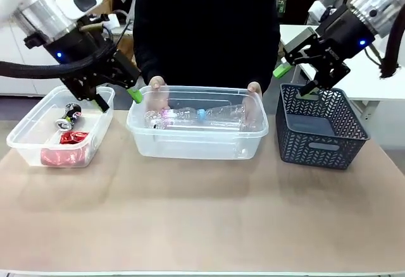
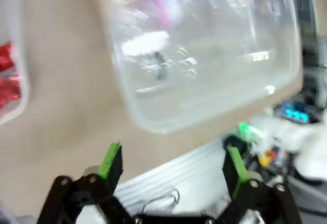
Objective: Sort the waste into each basket.
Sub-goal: Release the Organizing box you were holding.
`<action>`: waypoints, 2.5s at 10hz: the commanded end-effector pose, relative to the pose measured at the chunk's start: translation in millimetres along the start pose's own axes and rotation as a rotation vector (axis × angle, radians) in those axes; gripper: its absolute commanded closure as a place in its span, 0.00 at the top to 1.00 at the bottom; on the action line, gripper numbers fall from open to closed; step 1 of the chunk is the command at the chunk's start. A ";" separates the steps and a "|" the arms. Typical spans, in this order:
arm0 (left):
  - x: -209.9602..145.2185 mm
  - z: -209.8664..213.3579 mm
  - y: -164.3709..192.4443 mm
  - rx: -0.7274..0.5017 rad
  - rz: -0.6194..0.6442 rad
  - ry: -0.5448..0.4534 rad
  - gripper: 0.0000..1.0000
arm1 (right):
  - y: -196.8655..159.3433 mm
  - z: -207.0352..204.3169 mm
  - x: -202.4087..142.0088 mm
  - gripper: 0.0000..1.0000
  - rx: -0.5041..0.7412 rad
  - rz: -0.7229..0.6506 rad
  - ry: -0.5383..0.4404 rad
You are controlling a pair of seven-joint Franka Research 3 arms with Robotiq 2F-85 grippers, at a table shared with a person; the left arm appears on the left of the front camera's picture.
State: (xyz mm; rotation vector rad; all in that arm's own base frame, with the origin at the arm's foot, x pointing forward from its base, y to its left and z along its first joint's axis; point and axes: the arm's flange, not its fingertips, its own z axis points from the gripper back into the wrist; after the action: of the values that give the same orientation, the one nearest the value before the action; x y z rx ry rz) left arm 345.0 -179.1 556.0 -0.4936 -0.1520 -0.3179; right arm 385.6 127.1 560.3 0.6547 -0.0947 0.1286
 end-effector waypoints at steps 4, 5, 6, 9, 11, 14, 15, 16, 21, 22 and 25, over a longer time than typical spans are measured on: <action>-81.4 81.2 33.4 -0.674 -0.085 -0.049 1.00 | -35.8 126.3 -129.5 1.00 0.620 -0.264 -0.124; -99.3 85.9 49.1 -0.739 -0.033 -0.107 1.00 | -56.4 146.0 -140.5 1.00 0.689 -0.351 -0.183; -115.2 88.2 64.6 -0.783 0.008 -0.143 1.00 | -81.4 165.2 -149.6 1.00 0.762 -0.402 -0.262; -103.1 79.8 99.7 -0.768 0.185 -0.174 1.00 | -91.0 181.7 -161.2 1.00 0.731 -0.390 -0.253; -123.5 97.4 96.3 -0.813 0.072 -0.168 1.00 | -91.0 181.7 -161.2 1.00 0.731 -0.390 -0.253; -123.5 97.4 96.3 -0.813 0.072 -0.168 1.00 | -91.0 181.7 -161.2 1.00 0.731 -0.390 -0.253; -123.5 97.4 96.3 -0.813 0.072 -0.168 1.00 | -91.0 181.7 -161.2 1.00 0.731 -0.390 -0.253; -123.5 97.4 96.3 -0.813 0.072 -0.168 1.00 | -91.0 181.7 -161.2 1.00 0.731 -0.390 -0.253; -123.5 97.4 96.3 -0.813 0.072 -0.168 1.00 | -91.0 181.7 -161.2 1.00 0.731 -0.390 -0.253; -123.5 97.4 96.3 -0.813 0.072 -0.168 1.00 | -91.0 181.7 -161.2 1.00 0.731 -0.390 -0.253; -123.5 97.4 96.3 -0.813 0.072 -0.168 1.00 | -91.0 181.7 -161.2 1.00 0.731 -0.390 -0.253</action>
State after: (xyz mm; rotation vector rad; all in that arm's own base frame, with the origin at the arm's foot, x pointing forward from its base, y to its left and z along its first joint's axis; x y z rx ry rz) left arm 253.3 -17.5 569.8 -1.3069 -0.1492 -0.2371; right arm 228.8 -70.6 622.2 1.3800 -0.1558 -0.3262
